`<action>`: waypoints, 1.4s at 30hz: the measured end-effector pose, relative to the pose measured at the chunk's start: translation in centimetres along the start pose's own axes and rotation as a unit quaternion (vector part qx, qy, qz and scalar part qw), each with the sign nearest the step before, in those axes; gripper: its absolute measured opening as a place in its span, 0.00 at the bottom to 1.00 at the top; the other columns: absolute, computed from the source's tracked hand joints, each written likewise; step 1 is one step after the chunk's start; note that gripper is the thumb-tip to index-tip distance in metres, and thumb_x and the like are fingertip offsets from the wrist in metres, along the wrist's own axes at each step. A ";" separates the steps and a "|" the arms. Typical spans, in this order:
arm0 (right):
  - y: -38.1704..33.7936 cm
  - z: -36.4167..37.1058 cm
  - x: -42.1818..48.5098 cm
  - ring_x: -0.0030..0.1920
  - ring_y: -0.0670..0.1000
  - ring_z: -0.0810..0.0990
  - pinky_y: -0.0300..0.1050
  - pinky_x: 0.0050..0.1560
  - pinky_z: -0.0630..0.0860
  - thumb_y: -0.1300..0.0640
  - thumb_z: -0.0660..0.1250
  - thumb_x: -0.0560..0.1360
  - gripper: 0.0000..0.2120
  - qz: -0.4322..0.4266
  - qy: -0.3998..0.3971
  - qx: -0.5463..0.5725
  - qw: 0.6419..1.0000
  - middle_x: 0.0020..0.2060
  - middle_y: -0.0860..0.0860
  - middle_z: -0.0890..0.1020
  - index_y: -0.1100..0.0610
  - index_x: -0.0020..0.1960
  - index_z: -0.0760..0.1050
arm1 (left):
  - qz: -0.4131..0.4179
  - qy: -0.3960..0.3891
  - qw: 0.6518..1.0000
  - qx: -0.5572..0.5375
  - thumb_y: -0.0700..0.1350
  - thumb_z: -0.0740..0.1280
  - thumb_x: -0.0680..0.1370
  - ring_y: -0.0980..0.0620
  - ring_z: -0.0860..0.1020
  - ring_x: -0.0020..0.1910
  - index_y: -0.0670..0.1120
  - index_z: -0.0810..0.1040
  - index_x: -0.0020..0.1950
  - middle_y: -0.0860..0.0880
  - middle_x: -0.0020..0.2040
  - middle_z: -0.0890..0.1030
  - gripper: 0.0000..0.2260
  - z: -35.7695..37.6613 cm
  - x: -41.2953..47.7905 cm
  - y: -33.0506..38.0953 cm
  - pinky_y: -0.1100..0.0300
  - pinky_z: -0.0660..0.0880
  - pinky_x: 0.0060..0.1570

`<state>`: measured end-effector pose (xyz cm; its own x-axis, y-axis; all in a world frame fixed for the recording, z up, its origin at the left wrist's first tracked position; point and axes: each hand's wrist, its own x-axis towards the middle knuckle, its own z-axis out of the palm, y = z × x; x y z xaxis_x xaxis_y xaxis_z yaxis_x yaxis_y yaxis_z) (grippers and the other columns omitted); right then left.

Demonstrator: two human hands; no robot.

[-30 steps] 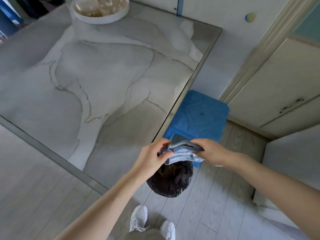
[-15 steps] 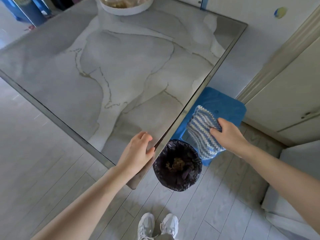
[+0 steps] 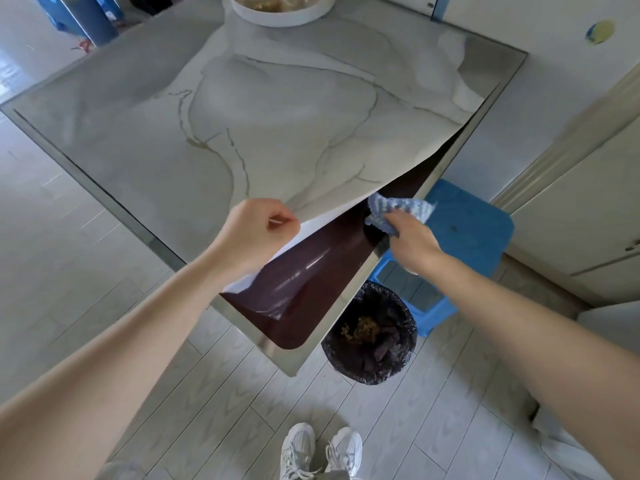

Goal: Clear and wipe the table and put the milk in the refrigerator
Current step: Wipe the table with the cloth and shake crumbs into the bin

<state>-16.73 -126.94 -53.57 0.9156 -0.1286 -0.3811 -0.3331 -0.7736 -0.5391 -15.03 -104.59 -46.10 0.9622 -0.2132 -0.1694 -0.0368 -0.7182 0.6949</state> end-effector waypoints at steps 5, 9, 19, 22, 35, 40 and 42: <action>-1.1 1.7 -1.1 0.75 0.51 0.54 0.42 0.73 0.50 0.70 0.52 0.75 0.26 -0.065 -0.070 -0.045 0.994 0.75 0.50 0.56 0.57 0.72 0.60 | 0.012 0.011 0.999 0.029 0.41 0.64 0.75 0.58 0.75 0.35 0.42 0.82 0.45 0.49 0.46 0.82 0.07 -1.4 0.9 0.2 0.75 0.67 0.28; -2.0 3.6 -2.6 0.75 0.49 0.55 0.36 0.71 0.48 0.72 0.52 0.74 0.26 -0.110 -0.119 -0.013 0.987 0.75 0.50 0.58 0.58 0.71 0.64 | 0.018 0.016 0.999 0.021 0.40 0.64 0.75 0.53 0.76 0.40 0.41 0.82 0.46 0.48 0.48 0.82 0.07 -1.6 1.0 0.3 0.72 0.68 0.33; -5.9 7.1 -5.0 0.74 0.46 0.57 0.41 0.74 0.51 0.72 0.52 0.74 0.26 -0.207 -0.260 -0.036 0.943 0.72 0.45 0.64 0.54 0.67 0.70 | 0.045 0.016 0.999 0.023 0.40 0.63 0.75 0.54 0.76 0.44 0.39 0.81 0.47 0.47 0.48 0.82 0.08 -1.0 -0.1 0.4 0.75 0.67 0.39; -6.7 7.8 -5.7 0.73 0.48 0.59 0.45 0.74 0.55 0.71 0.52 0.74 0.25 -0.242 -0.310 -0.090 0.915 0.71 0.46 0.66 0.55 0.66 0.71 | 0.039 0.014 0.999 0.020 0.40 0.63 0.75 0.55 0.76 0.43 0.40 0.81 0.46 0.48 0.45 0.82 0.07 -1.0 -0.2 0.3 0.79 0.65 0.35; -3.6 2.0 -5.2 0.62 0.52 0.72 0.47 0.65 0.68 0.69 0.51 0.75 0.24 -0.185 -0.319 -0.190 0.910 0.61 0.49 0.77 0.50 0.60 0.76 | 0.032 0.001 0.999 0.036 0.40 0.62 0.76 0.58 0.73 0.39 0.42 0.80 0.45 0.52 0.42 0.78 0.07 0.2 -0.7 0.0 0.83 0.64 0.33; -1.2 -0.2 -4.7 0.60 0.51 0.73 0.42 0.61 0.69 0.66 0.51 0.76 0.23 -0.113 -0.284 -0.162 0.938 0.60 0.47 0.77 0.48 0.58 0.77 | 0.026 -0.009 0.999 0.032 0.40 0.63 0.76 0.64 0.72 0.37 0.43 0.80 0.45 0.52 0.42 0.78 0.06 0.8 -0.6 -0.3 0.83 0.63 0.32; 0.1 -0.9 -4.5 0.60 0.51 0.72 0.42 0.59 0.69 0.66 0.51 0.76 0.22 -0.080 -0.265 -0.151 0.949 0.60 0.48 0.76 0.48 0.58 0.77 | 0.023 -0.008 0.999 0.030 0.39 0.63 0.75 0.64 0.72 0.36 0.42 0.80 0.45 0.52 0.42 0.78 0.06 1.1 -0.7 -0.4 0.82 0.63 0.32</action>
<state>-20.69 -127.00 -51.28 0.6807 0.2739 -0.6794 -0.0465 -0.9094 -0.4132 -15.97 -104.87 -47.04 0.9545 -0.2576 -0.1500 -0.0975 -0.7455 0.6594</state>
